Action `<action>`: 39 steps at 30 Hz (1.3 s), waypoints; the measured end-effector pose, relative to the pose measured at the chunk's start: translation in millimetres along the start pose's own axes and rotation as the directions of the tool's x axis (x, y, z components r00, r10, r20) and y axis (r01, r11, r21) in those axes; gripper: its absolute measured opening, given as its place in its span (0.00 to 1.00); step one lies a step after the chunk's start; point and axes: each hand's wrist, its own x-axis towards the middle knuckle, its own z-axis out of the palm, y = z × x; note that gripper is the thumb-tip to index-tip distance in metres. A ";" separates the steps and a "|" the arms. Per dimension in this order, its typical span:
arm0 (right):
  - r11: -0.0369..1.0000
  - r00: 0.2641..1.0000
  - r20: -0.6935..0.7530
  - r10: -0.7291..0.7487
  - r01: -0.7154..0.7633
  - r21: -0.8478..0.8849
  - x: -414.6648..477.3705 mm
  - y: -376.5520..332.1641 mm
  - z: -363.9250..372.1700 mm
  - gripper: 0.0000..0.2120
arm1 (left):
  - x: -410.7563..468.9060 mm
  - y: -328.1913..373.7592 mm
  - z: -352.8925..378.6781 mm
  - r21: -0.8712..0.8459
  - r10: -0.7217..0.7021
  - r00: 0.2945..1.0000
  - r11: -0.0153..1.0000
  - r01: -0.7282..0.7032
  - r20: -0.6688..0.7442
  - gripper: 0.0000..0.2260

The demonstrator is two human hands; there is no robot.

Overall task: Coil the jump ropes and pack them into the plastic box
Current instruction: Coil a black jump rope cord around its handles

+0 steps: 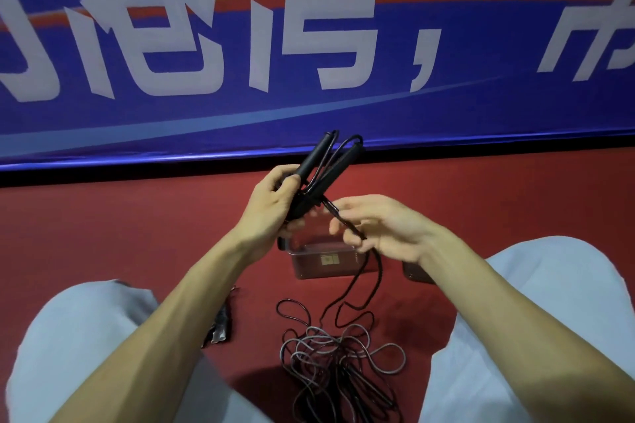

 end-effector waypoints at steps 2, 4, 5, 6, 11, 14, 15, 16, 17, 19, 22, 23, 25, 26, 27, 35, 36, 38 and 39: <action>0.988 0.996 0.070 0.059 -0.049 -0.146 -1.2 0.9 3.3 0.09 | 0.4 -0.3 0.6 0.009 -0.011 1.000 1.000 0.011 -0.021 0.08; 0.927 0.984 0.081 0.159 -0.121 -0.354 -4.0 1.9 2.1 0.06 | 1.3 -1.3 0.1 0.047 -0.011 0.998 0.999 0.014 -0.059 0.10; 0.861 0.975 0.060 0.215 -0.160 -0.484 -4.6 5.1 -1.2 0.03 | 2.1 -1.7 -0.7 0.080 -0.009 0.996 0.997 0.016 -0.088 0.10; 0.767 0.965 0.023 0.263 -0.194 -0.612 -6.2 7.5 -3.5 0.01 | 2.9 -2.3 -2.6 0.127 0.001 0.992 0.992 0.015 -0.123 0.11; 0.428 0.997 0.003 0.074 -0.029 -0.903 -11.7 6.6 -5.5 0.06 | 8.1 -8.6 -19.7 0.531 0.094 0.979 0.847 0.015 -0.178 0.12; 0.307 0.988 0.098 -0.119 0.130 -0.943 -14.9 -1.6 1.9 0.09 | 8.3 -12.9 -22.6 0.641 0.055 0.997 0.768 -0.005 -0.058 0.14; 0.271 0.978 0.118 -0.173 0.162 -0.949 -16.1 -2.4 2.5 0.11 | 7.3 -13.5 -22.4 0.653 0.031 0.999 0.757 -0.017 -0.009 0.14; 0.246 0.966 0.124 -0.227 0.180 -0.952 -17.1 -3.9 2.5 0.13 | 6.1 -13.5 -22.5 0.653 0.006 0.999 0.756 -0.034 0.046 0.13; 0.235 0.952 0.118 -0.282 0.188 -0.954 -17.2 -4.5 1.0 0.13 | 4.9 -13.3 -23.1 0.644 -0.020 0.994 0.763 -0.055 0.109 0.14; 0.235 0.913 0.106 -0.395 0.212 -0.949 -16.6 -4.4 -2.5 0.13 | 2.6 -11.8 -24.8 0.617 -0.067 0.965 0.780 -0.109 0.255 0.15; 0.179 0.819 0.081 -0.567 0.219 -0.959 -13.1 0.3 -7.6 0.09 | 1.4 -11.5 -25.7 0.575 -0.109 0.896 0.798 -0.179 0.430 0.15; 0.161 0.791 0.056 -0.609 0.193 -0.968 -11.9 1.9 -9.0 0.07 | 1.0 -11.3 -24.5 0.556 -0.113 0.878 0.809 -0.191 0.466 0.15; 0.149 0.791 -0.031 -0.611 0.077 -0.986 -11.0 2.5 -9.6 0.07 | -0.1 -11.2 -20.5 0.524 -0.114 0.851 0.827 -0.204 0.512 0.17; 0.152 0.811 -0.081 -0.579 0.010 -0.988 -10.6 2.8 -9.7 0.08 | -0.5 -11.3 -18.2 0.515 -0.115 0.844 0.832 -0.206 0.524 0.17; 0.172 0.834 -0.127 -0.537 -0.039 -0.984 -9.9 3.1 -9.1 0.09 | -1.2 -11.1 -15.9 0.514 -0.122 0.840 0.833 -0.203 0.529 0.17; 0.499 0.915 -0.254 -0.312 -0.070 -0.864 -0.8 12.4 0.2 0.04 | -1.0 -26.6 -11.6 0.755 -0.115 0.892 0.585 -0.295 0.438 0.19; 0.484 0.904 -0.268 -0.334 -0.080 -0.872 0.3 13.4 0.3 0.04 | 0.0 -29.0 -10.7 0.761 -0.074 0.898 0.564 -0.321 0.434 0.15; 0.473 0.886 -0.291 -0.362 -0.094 -0.876 2.0 14.3 -0.5 0.04 | 1.1 -29.9 -10.6 0.775 -0.043 0.896 0.520 -0.358 0.443 0.12; 0.475 0.883 -0.300 -0.360 -0.103 -0.874 2.6 14.3 -1.0 0.05 | 1.2 -29.3 -11.3 0.786 -0.056 0.890 0.496 -0.369 0.453 0.12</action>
